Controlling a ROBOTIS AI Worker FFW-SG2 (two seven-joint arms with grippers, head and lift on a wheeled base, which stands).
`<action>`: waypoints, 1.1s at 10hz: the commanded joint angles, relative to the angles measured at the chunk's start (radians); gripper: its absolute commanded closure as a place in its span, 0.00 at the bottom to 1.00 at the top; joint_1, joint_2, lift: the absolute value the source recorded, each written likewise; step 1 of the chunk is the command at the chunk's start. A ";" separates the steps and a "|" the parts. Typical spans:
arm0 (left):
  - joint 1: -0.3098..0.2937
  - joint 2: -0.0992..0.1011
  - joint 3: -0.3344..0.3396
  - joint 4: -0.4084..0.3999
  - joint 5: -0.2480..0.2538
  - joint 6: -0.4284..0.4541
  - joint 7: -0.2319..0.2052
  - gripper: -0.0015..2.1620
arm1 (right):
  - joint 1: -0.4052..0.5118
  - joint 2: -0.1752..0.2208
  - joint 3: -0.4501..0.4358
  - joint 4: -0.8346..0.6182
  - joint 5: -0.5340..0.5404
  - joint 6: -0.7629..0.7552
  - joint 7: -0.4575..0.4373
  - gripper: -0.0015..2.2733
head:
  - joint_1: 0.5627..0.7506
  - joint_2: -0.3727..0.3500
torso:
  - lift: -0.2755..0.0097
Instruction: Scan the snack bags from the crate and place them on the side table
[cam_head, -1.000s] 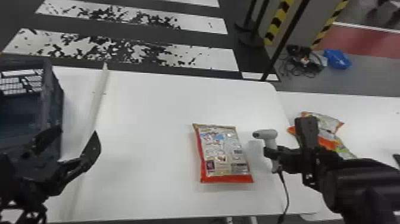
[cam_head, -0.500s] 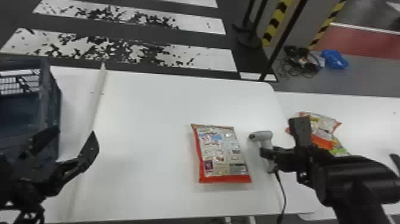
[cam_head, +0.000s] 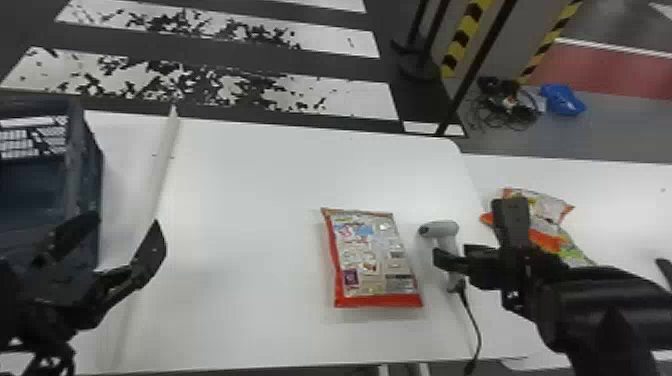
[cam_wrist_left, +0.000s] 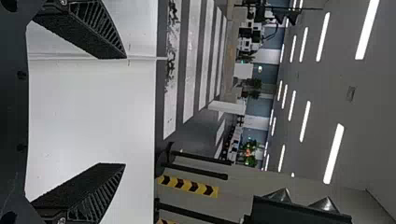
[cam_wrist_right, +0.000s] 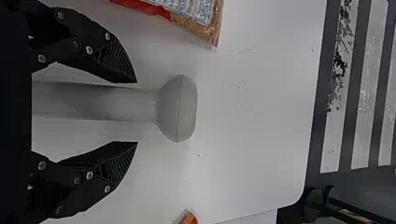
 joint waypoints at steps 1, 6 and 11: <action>0.001 0.000 0.000 0.001 0.000 0.000 0.000 0.02 | 0.049 0.001 -0.046 -0.086 -0.059 0.004 0.000 0.03 | 0.70 0.22 | 0.68; 0.000 -0.001 -0.002 0.002 0.000 0.000 0.000 0.02 | 0.149 0.021 -0.190 -0.226 -0.310 0.090 0.138 0.04 | 0.70 0.25 | 0.68; 0.000 0.002 -0.005 0.002 0.000 0.000 0.000 0.02 | 0.152 0.031 -0.147 -0.172 -0.327 0.121 0.202 0.04 | 0.70 0.34 | 0.68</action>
